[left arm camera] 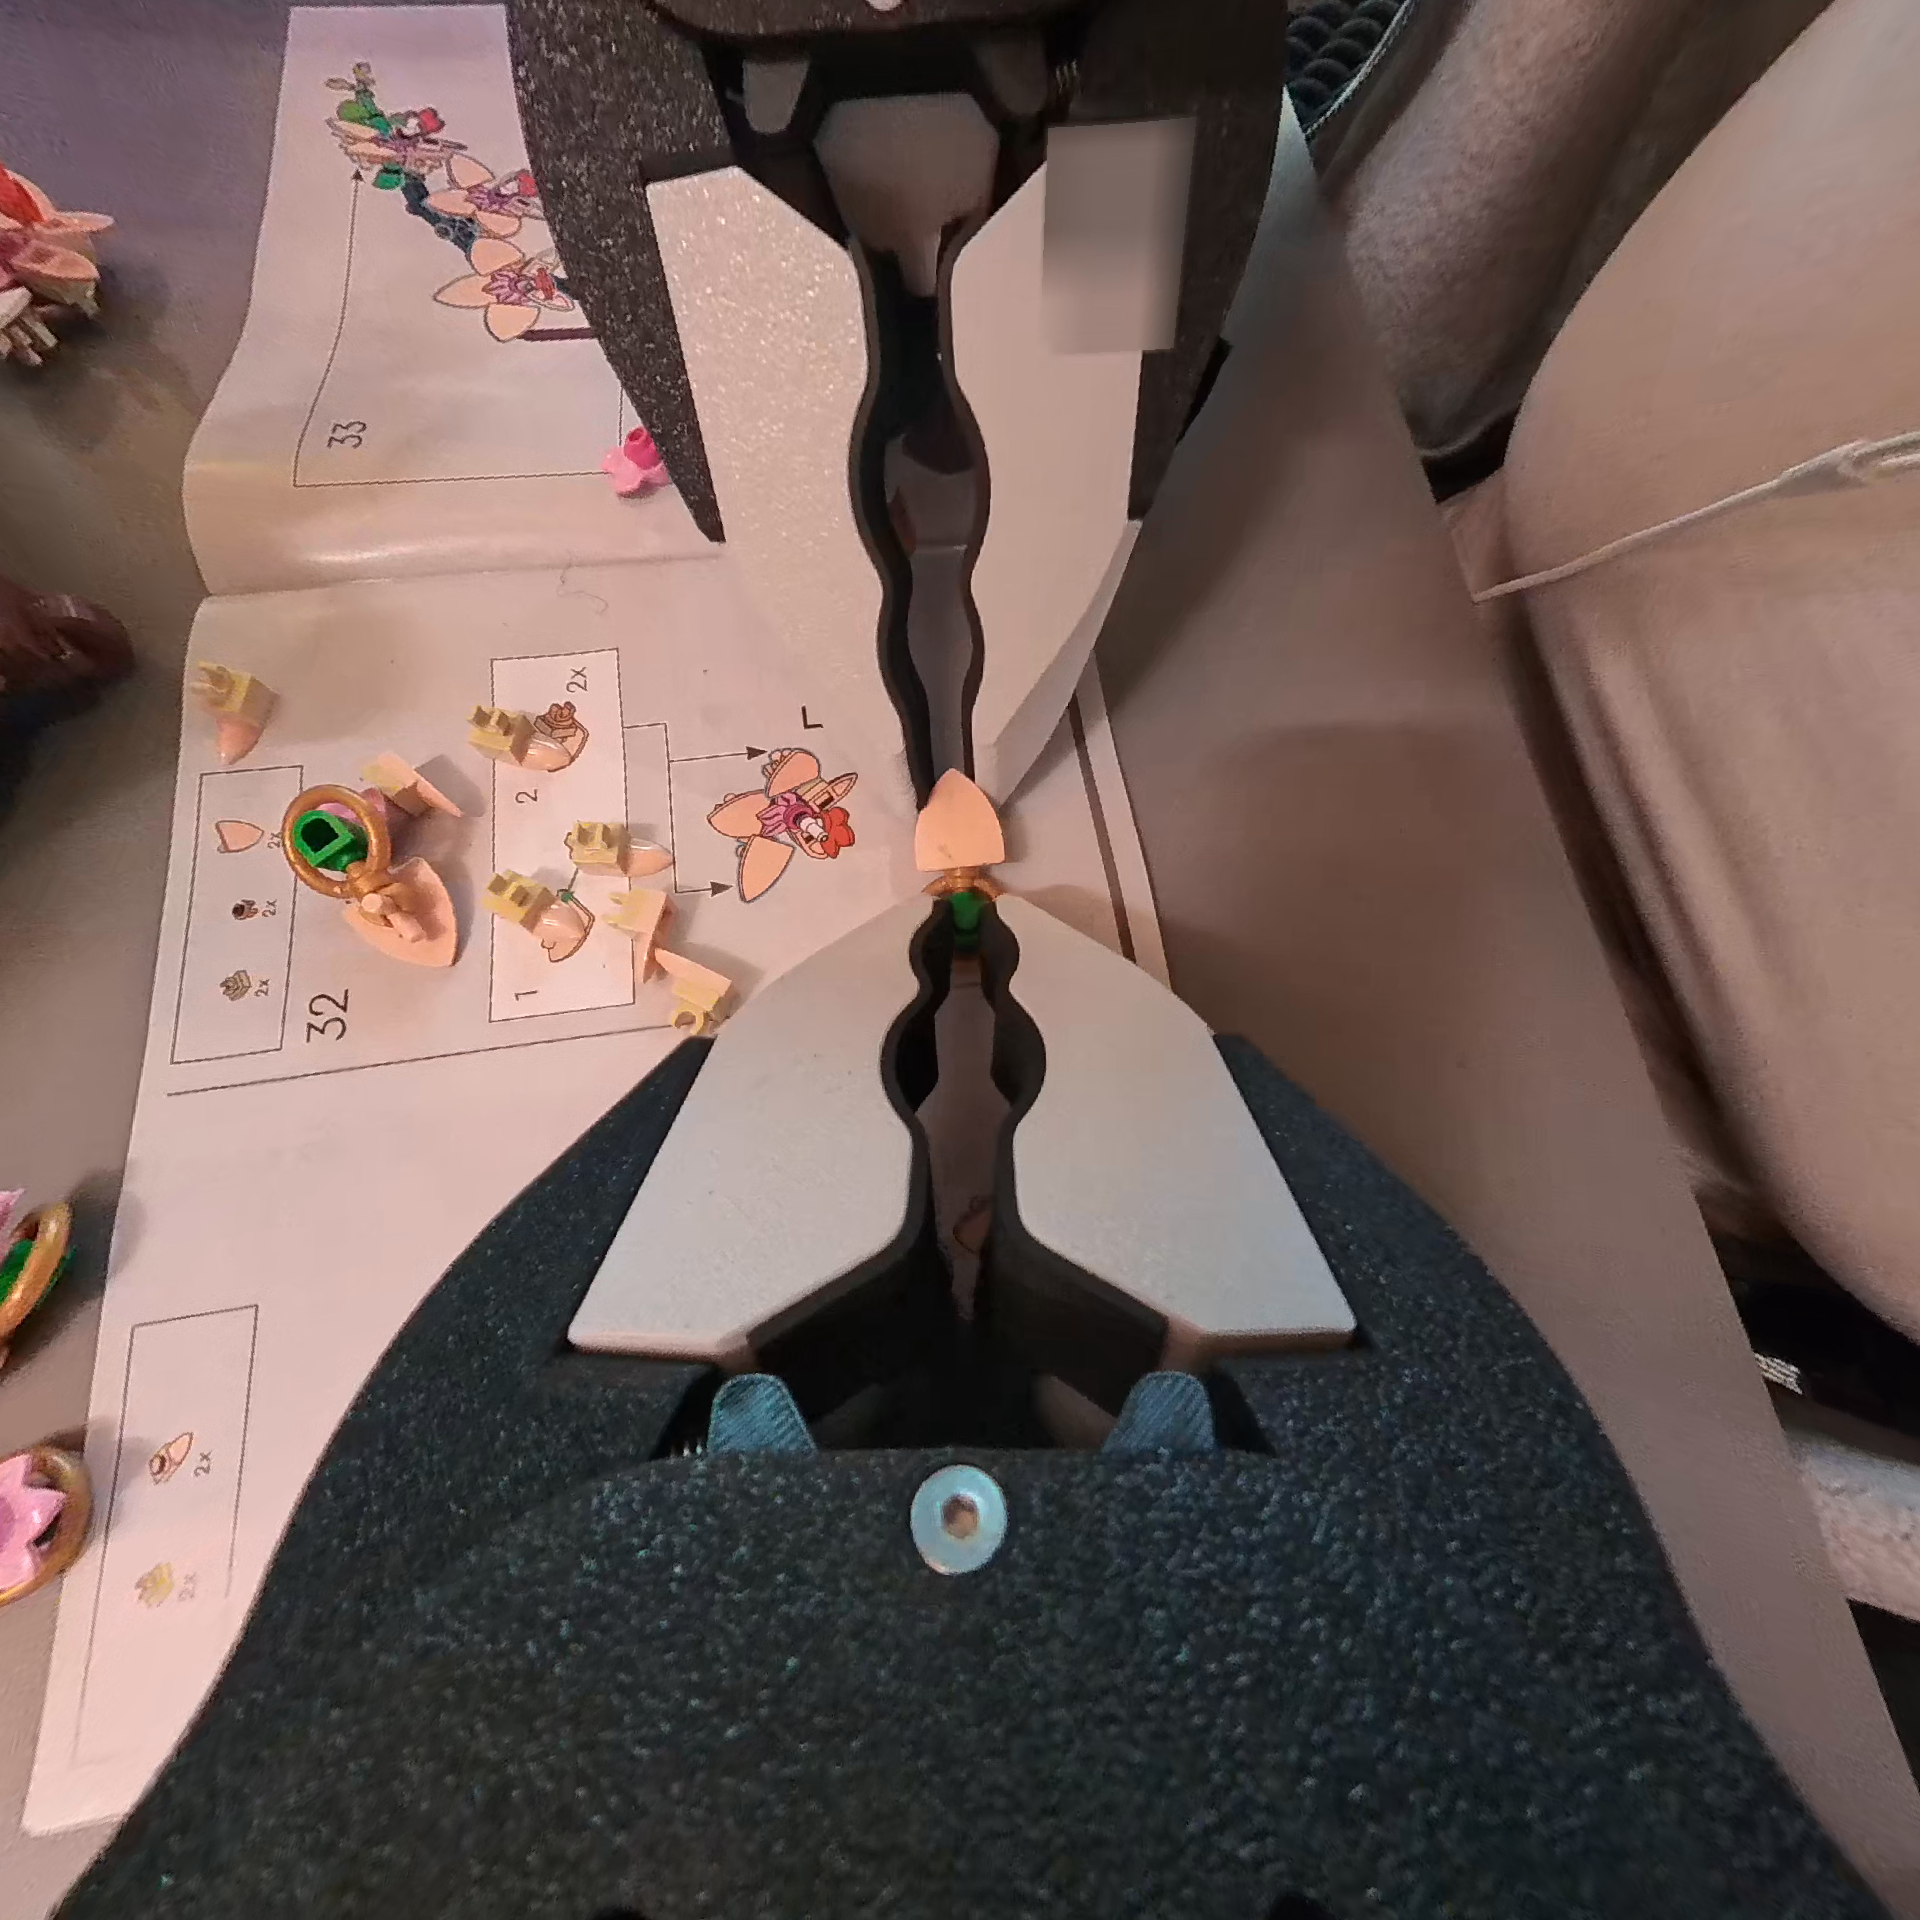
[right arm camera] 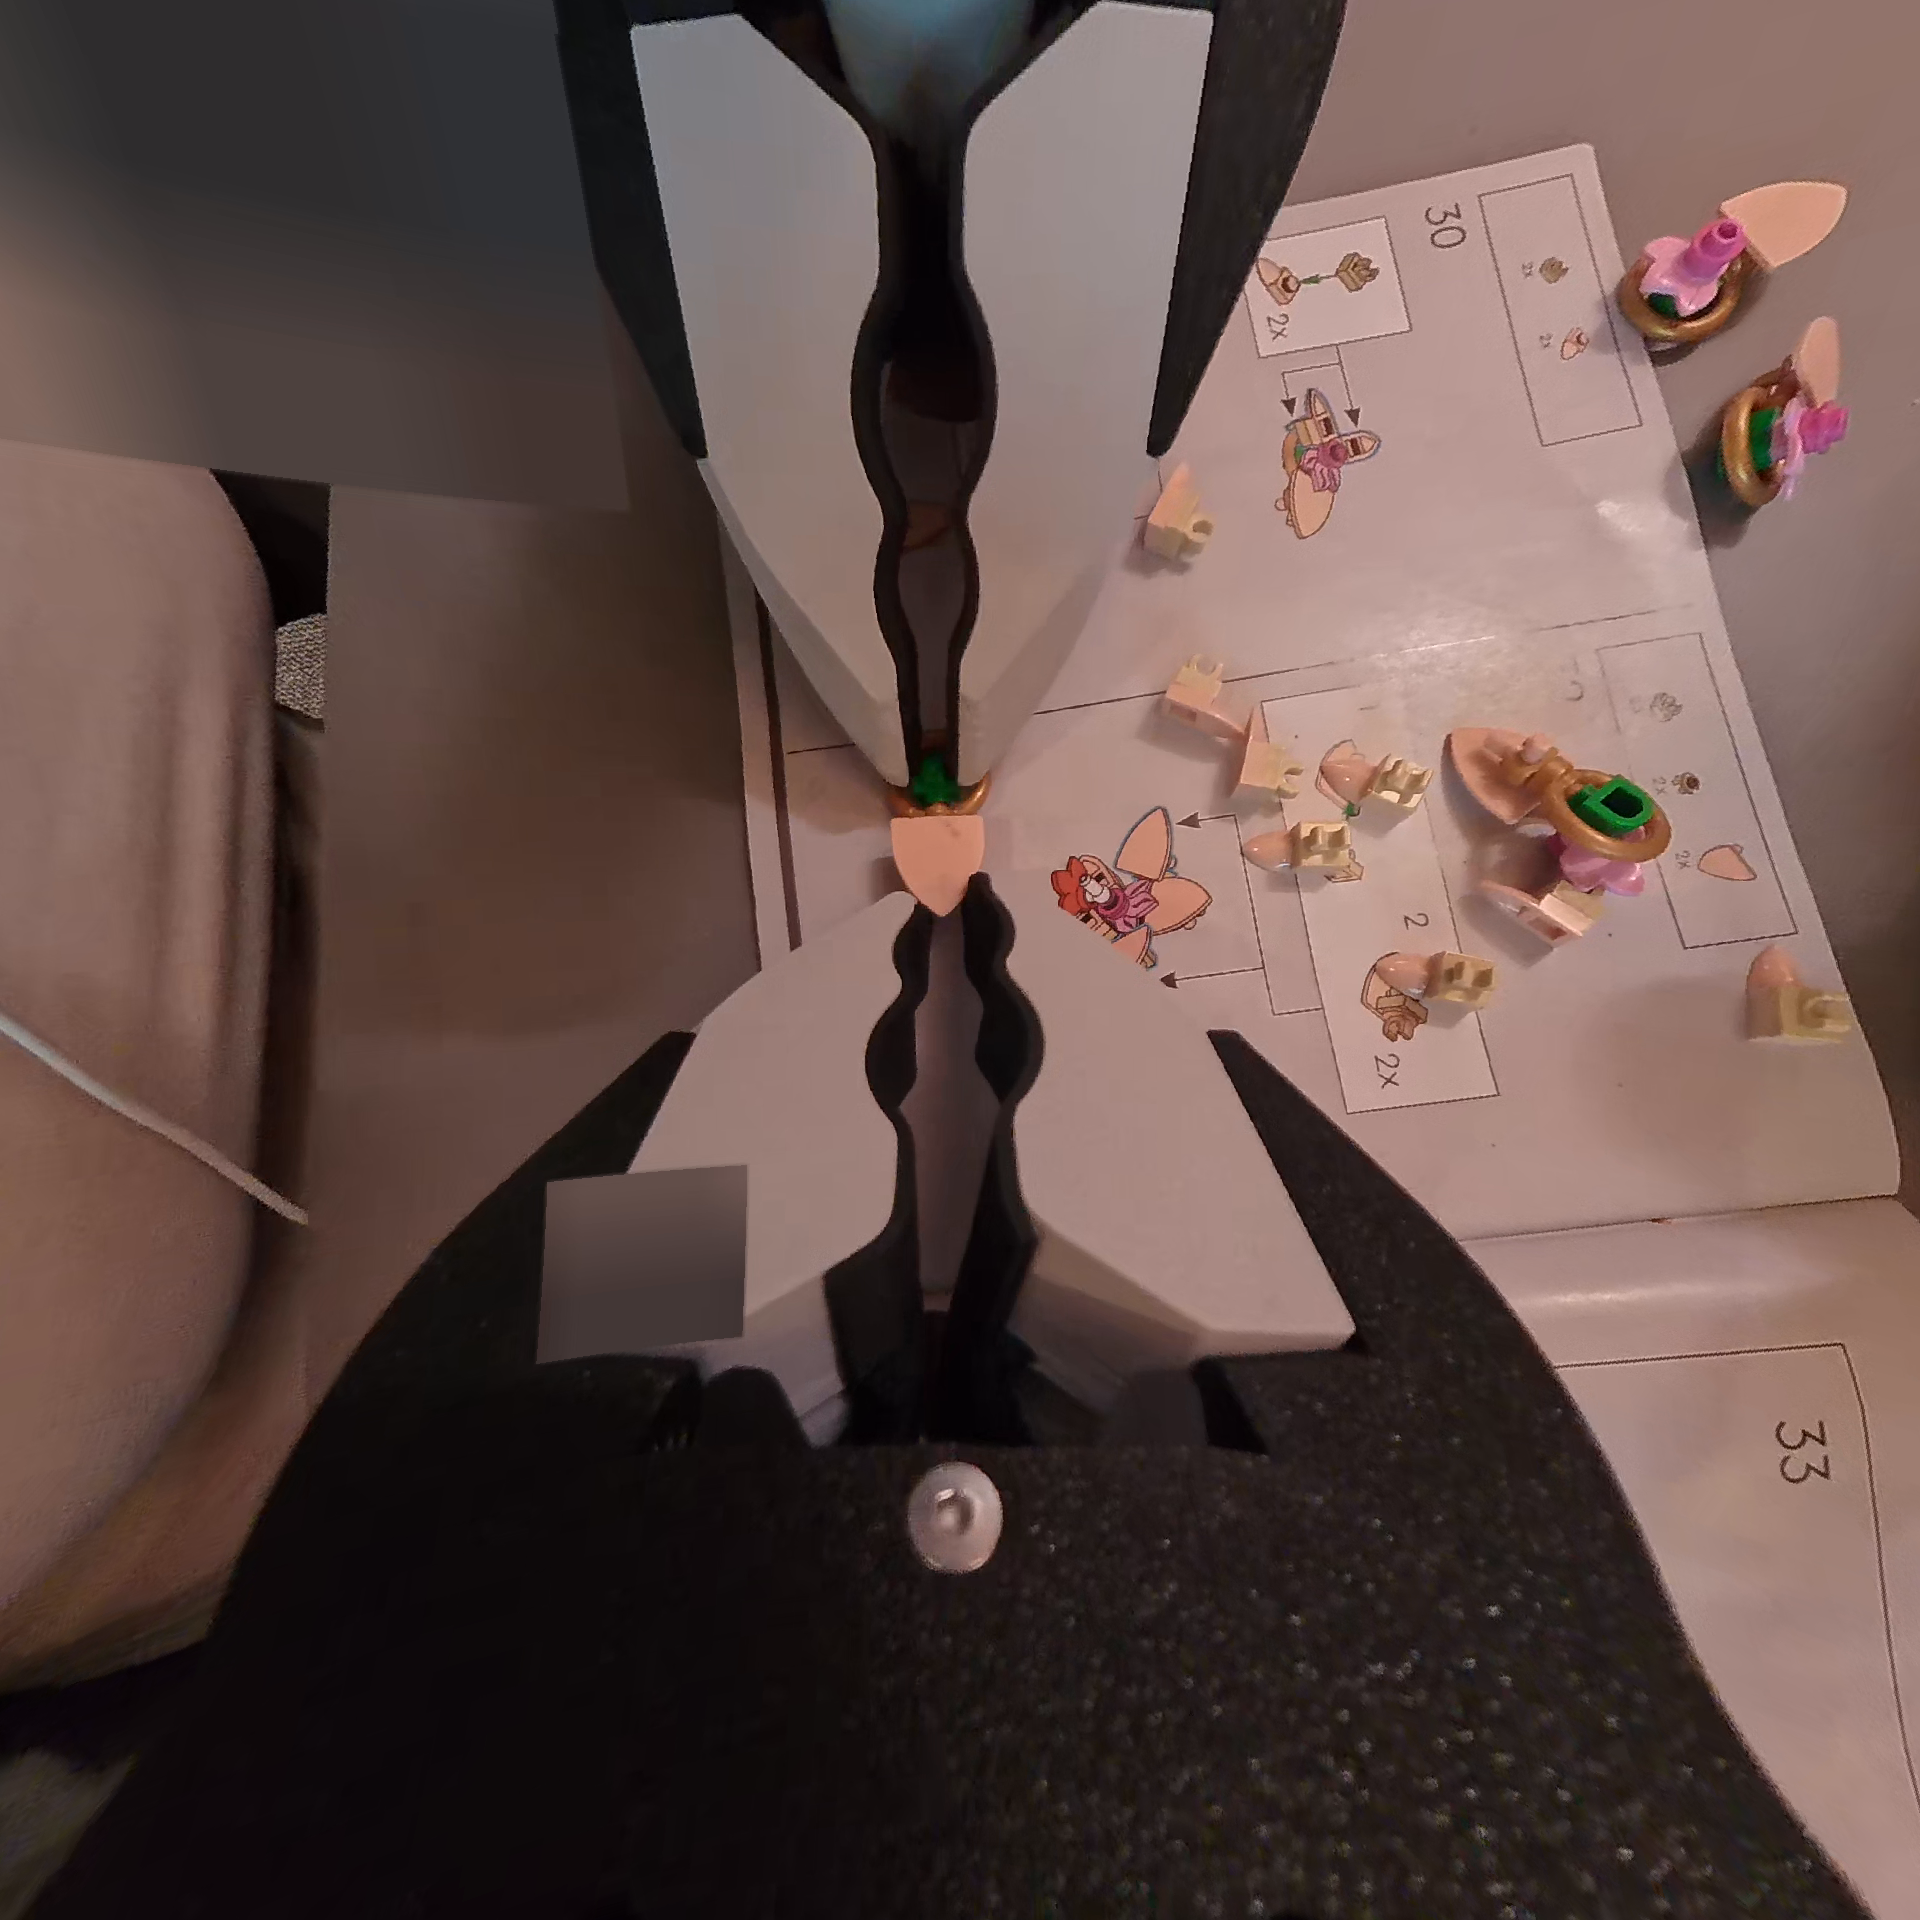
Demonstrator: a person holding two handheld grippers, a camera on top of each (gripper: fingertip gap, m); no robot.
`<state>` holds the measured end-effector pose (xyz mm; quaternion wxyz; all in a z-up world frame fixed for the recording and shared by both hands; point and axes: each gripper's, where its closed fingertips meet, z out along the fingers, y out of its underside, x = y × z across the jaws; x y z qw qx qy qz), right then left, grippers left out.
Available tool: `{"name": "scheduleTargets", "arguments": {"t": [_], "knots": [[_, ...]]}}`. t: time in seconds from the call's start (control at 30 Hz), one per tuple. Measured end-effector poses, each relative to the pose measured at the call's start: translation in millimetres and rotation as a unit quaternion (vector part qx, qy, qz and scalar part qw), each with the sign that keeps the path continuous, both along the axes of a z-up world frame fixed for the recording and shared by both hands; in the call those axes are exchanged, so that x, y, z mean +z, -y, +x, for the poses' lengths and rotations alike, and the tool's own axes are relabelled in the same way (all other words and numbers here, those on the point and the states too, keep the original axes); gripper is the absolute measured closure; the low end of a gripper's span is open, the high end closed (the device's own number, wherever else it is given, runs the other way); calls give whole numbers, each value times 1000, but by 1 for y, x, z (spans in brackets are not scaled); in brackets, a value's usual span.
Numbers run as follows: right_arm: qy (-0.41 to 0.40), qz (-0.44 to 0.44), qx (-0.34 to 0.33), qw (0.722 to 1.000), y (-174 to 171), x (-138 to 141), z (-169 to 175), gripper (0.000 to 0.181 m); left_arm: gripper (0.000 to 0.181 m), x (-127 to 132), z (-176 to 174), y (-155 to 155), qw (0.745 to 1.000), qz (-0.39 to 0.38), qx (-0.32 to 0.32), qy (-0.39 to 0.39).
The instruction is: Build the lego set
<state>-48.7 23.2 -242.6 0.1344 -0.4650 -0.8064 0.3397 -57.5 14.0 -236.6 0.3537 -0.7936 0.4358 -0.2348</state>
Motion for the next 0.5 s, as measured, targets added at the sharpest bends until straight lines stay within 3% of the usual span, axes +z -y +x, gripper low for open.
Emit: {"name": "scheduleTargets", "arguments": {"t": [0.23,0.37,0.5], "knots": [[-7,-21,0,1000,4,0,1,181,174,7,4,0,1000,23,-4,8],[-16,-16,-4,1000,3,0,1,181,167,21,-7,1,998,65,1,-19],[-25,8,-9,1000,-3,2,0,175,165,22,-12,6,998,59,-2,-29]]}}
